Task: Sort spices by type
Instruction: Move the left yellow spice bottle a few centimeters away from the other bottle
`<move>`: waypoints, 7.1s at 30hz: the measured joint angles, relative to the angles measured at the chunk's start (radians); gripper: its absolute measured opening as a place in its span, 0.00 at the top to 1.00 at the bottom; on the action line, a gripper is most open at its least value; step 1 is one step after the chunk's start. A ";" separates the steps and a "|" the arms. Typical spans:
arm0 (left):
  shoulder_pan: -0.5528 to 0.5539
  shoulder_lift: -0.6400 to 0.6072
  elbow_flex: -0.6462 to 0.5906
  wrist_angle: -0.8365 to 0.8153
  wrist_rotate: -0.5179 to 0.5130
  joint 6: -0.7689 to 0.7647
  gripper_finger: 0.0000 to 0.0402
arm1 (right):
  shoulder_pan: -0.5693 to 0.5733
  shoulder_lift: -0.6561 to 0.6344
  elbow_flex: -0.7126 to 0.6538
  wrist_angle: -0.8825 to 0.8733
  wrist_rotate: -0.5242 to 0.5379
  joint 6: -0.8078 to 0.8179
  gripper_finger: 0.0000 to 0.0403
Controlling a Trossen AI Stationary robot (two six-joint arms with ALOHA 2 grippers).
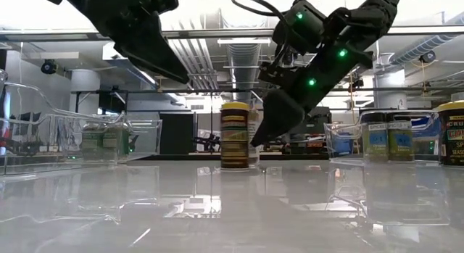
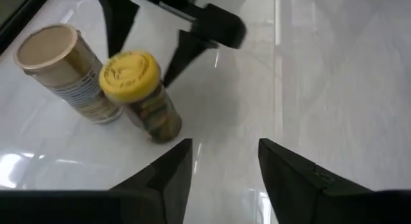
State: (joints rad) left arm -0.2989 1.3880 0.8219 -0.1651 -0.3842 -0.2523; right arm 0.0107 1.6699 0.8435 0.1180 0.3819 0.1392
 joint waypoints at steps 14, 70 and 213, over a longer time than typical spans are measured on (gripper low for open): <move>0.195 0.000 0.009 0.096 0.213 0.230 0.30 | 0.105 -0.069 0.000 -0.029 0.002 0.020 0.11; 0.414 0.288 0.277 -0.004 0.382 0.379 0.36 | 0.123 -0.122 0.000 -0.121 0.003 0.075 0.11; 0.401 0.415 0.393 -0.054 0.347 0.320 0.29 | 0.173 -0.124 0.000 -0.270 -0.095 0.157 0.11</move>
State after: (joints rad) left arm 0.1021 1.8028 1.2148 -0.2190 -0.0370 0.0680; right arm 0.1833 1.5455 0.8433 -0.1523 0.2871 0.2958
